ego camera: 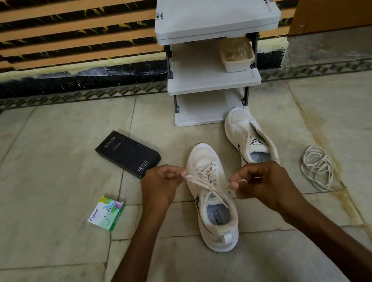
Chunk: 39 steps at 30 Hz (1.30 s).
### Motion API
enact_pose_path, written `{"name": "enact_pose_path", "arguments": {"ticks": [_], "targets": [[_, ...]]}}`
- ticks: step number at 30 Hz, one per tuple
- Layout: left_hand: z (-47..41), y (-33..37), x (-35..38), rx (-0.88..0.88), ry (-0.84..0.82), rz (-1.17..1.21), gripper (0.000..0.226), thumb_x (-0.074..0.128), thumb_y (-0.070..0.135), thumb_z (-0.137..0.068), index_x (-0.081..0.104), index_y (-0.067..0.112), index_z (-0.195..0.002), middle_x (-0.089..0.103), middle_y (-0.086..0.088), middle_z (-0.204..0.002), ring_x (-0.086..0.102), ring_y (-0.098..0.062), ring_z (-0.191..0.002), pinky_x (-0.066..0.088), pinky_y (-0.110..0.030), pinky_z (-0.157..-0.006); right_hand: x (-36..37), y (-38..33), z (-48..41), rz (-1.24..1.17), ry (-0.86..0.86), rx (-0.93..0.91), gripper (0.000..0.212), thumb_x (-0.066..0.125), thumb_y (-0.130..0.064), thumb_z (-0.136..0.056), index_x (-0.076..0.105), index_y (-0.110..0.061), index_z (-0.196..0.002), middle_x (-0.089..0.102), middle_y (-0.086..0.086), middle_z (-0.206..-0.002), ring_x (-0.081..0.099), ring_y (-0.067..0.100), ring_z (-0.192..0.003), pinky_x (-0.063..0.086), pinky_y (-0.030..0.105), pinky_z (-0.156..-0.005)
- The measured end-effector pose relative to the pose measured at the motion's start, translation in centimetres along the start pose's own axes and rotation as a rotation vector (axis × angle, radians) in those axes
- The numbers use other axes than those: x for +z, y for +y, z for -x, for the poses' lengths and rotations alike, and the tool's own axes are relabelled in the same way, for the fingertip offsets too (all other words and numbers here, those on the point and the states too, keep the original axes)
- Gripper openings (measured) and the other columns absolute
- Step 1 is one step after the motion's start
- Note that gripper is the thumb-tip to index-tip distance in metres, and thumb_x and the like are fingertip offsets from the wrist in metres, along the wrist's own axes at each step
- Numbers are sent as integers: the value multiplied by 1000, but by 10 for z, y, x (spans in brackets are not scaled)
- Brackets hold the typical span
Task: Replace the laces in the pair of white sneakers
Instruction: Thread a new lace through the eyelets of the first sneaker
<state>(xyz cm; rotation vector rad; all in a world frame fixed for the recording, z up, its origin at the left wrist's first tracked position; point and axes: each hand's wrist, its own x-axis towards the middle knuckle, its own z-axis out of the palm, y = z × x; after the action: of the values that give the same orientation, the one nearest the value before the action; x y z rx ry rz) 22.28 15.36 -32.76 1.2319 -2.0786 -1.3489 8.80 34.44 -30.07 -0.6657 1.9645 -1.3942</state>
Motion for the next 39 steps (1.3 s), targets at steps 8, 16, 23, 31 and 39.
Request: {"name": "enact_pose_path", "arguments": {"ticks": [8, 16, 23, 31, 39], "targets": [[5, 1, 8, -269, -215, 576, 18, 61, 23, -95, 74, 11, -95, 62, 1, -73, 49, -5, -61, 37, -18, -51, 7, -20, -4, -358, -189, 187, 16, 69, -4, -83, 74, -1, -98, 73, 18, -93, 72, 26, -84, 59, 27, -69], [8, 13, 19, -349, -403, 934, 34, 60, 34, -83, 58, 5, -102, 69, 2, -86, 37, -2, -44, 28, -14, -34, 21, -22, -13, -233, -65, 198, 23, 56, -30, -96, 70, -14, -88, 76, 3, -91, 59, 4, -59, 36, 19, -46], [5, 11, 19, -173, -219, 405, 30, 40, 31, -104, 54, 17, -81, 42, 8, -54, 29, -4, -41, 25, -16, -38, 24, -13, -8, 3, -41, 40, 39, 45, -37, -100, 61, -16, -73, 53, -5, -52, 45, 4, -45, 36, 15, -44], [-2, -9, 26, -21, -19, 170, 31, 42, 21, -103, 53, 17, -74, 47, 10, -58, 44, 3, -41, 32, -7, -43, 18, 17, 2, 267, -70, -84, 43, 36, -55, -89, 56, -25, -66, 56, -7, -56, 56, 6, -57, 53, 43, -71], [-7, -13, 28, 50, 50, 113, 27, 45, 20, -101, 54, 13, -77, 53, 5, -64, 50, -9, -59, 45, -22, -60, 14, 18, 5, 408, -41, -101, 44, 31, -57, -89, 53, -28, -66, 61, -4, -62, 64, 13, -66, 51, 36, -67]]}}
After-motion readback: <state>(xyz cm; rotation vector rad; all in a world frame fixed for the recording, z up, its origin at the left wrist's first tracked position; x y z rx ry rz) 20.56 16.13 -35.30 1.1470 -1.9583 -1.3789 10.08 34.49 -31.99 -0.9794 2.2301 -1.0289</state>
